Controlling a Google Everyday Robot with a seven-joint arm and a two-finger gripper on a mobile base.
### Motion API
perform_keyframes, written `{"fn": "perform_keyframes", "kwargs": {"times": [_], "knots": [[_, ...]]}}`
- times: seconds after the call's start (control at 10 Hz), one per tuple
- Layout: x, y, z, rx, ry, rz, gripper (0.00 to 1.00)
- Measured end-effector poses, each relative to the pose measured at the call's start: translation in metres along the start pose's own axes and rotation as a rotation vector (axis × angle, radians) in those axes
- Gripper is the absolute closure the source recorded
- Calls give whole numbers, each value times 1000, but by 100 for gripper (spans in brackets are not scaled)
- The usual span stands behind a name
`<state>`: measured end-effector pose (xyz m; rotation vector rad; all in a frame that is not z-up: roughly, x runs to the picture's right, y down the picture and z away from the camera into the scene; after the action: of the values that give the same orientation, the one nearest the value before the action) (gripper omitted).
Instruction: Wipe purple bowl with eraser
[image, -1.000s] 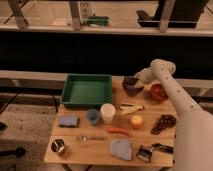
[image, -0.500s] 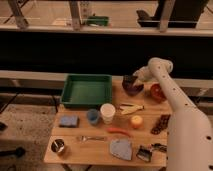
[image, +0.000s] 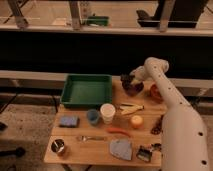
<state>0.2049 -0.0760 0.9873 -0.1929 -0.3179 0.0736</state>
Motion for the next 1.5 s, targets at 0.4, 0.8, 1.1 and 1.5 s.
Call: {"fn": "perform_keyframes", "kwargs": {"times": [0.4, 0.8, 1.1, 1.5], "knots": [[-10, 6, -4, 5, -12, -24, 100], [-15, 31, -25, -6, -29, -24, 100], [-19, 51, -35, -30, -41, -22, 100], [-15, 63, -42, -47, -36, -17, 100]]}}
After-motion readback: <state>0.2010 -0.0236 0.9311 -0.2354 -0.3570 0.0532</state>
